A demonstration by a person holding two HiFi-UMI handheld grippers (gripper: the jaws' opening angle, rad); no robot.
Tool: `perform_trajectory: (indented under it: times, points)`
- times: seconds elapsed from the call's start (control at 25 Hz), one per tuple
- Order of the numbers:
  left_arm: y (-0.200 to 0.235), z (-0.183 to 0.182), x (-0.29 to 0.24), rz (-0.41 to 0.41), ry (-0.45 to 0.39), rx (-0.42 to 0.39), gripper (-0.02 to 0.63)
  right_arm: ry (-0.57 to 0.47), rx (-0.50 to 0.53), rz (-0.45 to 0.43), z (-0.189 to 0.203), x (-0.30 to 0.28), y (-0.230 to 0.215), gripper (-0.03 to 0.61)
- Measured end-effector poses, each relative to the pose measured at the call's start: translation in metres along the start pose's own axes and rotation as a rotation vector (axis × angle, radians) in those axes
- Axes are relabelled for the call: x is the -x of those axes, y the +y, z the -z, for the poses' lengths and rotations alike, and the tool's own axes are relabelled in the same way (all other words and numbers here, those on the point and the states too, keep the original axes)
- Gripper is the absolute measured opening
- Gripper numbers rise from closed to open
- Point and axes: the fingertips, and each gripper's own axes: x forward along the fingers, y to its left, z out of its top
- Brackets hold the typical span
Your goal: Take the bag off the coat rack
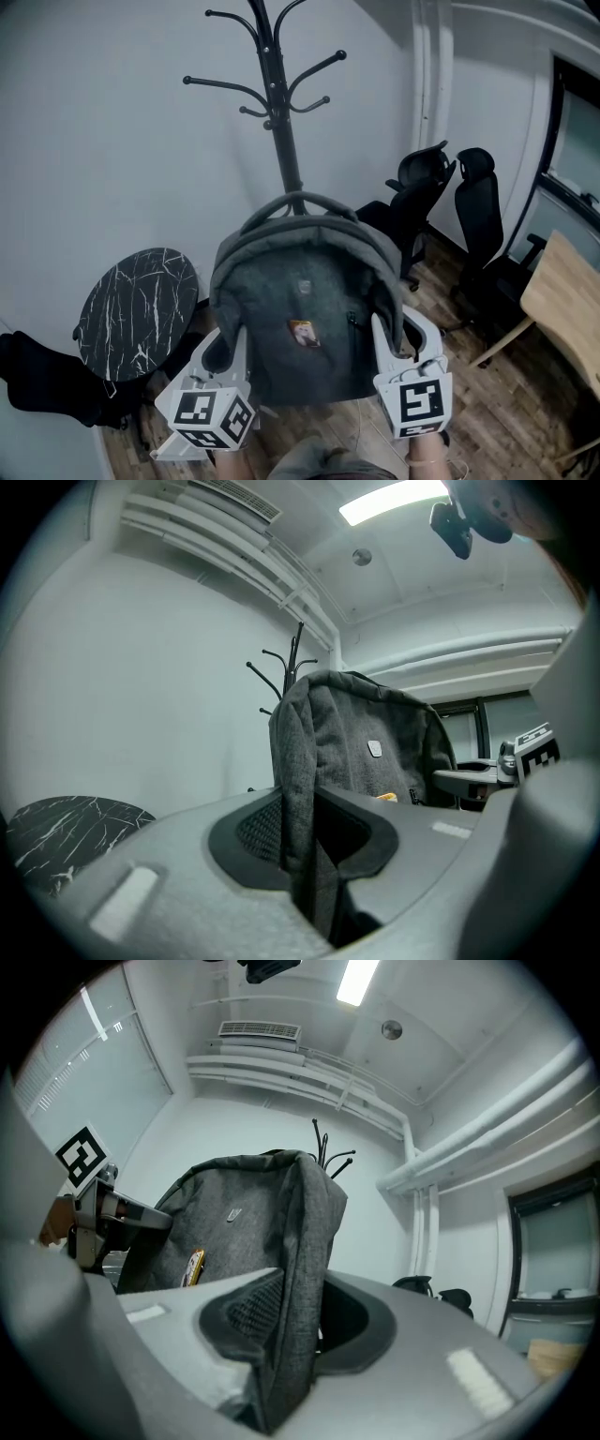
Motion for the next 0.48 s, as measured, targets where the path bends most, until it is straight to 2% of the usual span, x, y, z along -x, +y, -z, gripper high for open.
perform_trajectory:
  times: [0.48]
  points:
    - [-0.031, 0.007, 0.027, -0.011, 0.013, -0.009, 0.075, 0.000, -0.017, -0.008, 0.008, 0.035, -0.011, 0.100]
